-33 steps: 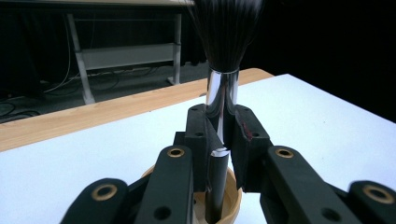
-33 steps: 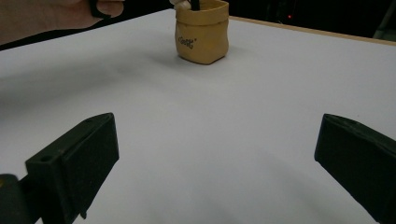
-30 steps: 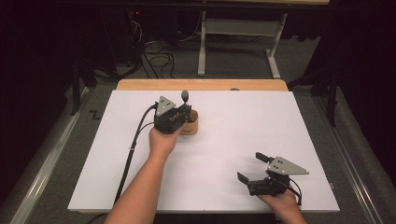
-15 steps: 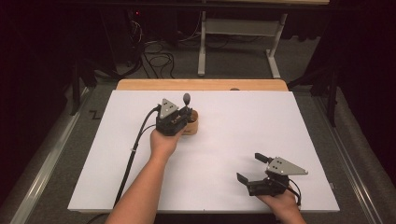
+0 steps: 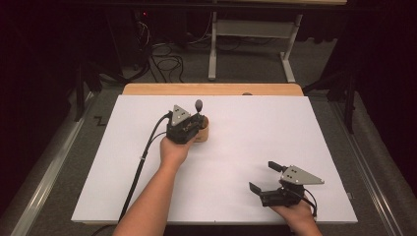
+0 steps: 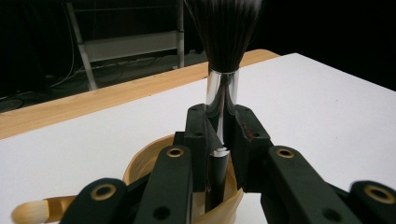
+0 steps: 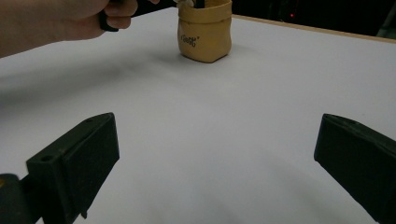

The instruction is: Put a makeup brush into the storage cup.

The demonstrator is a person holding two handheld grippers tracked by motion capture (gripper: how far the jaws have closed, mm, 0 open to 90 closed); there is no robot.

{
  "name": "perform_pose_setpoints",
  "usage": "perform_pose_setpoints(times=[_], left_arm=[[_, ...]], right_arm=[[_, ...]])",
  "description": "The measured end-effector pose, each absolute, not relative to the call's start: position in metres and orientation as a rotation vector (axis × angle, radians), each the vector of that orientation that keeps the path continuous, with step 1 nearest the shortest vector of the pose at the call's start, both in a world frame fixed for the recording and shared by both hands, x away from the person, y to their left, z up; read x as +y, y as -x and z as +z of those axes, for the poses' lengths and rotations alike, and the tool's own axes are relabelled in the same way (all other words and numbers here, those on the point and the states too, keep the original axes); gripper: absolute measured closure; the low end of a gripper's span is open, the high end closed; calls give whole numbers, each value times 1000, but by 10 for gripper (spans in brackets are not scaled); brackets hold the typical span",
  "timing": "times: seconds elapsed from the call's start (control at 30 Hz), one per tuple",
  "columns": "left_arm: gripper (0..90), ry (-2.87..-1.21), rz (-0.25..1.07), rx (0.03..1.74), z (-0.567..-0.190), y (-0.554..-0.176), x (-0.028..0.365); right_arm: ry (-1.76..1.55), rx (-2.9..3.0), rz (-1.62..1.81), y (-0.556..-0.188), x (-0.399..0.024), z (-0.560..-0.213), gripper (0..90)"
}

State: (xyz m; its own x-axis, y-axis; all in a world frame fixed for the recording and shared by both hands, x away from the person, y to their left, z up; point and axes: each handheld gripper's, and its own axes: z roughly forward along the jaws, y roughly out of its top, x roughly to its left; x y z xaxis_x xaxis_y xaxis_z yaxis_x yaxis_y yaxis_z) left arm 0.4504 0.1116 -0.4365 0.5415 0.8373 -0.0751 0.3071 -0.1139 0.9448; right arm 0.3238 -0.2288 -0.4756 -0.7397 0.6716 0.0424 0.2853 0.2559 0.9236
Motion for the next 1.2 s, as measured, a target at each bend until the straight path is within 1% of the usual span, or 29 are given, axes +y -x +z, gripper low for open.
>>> perform_pose_setpoints(times=[0.13, 0.2, 0.23, 0.27, 0.43, 0.87, 1.2], left_arm=[[770, -1682, 595, 973, -438, -451, 109], [680, -1681, 589, 974, -438, -451, 109], [680, -1675, 574, 973, -438, -451, 109], [555, -1674, 568, 972, -438, -451, 110], [396, -1661, 573, 979, -437, -451, 110], [291, -1647, 586, 987, -431, -448, 115], [288, -1653, 578, 981, -429, -446, 117]], right_arm=[[-872, 2178, 1482, -324, -229, -476, 8], [-873, 2174, 1483, -324, -228, -476, 8], [-875, 2173, 1480, -324, -228, -476, 8], [-876, 2175, 1478, -324, -228, -476, 9], [-873, 2175, 1480, -324, -228, -476, 10], [-881, 2178, 1480, -324, -228, -476, 10], [-880, 2184, 1476, -323, -227, -476, 10]])
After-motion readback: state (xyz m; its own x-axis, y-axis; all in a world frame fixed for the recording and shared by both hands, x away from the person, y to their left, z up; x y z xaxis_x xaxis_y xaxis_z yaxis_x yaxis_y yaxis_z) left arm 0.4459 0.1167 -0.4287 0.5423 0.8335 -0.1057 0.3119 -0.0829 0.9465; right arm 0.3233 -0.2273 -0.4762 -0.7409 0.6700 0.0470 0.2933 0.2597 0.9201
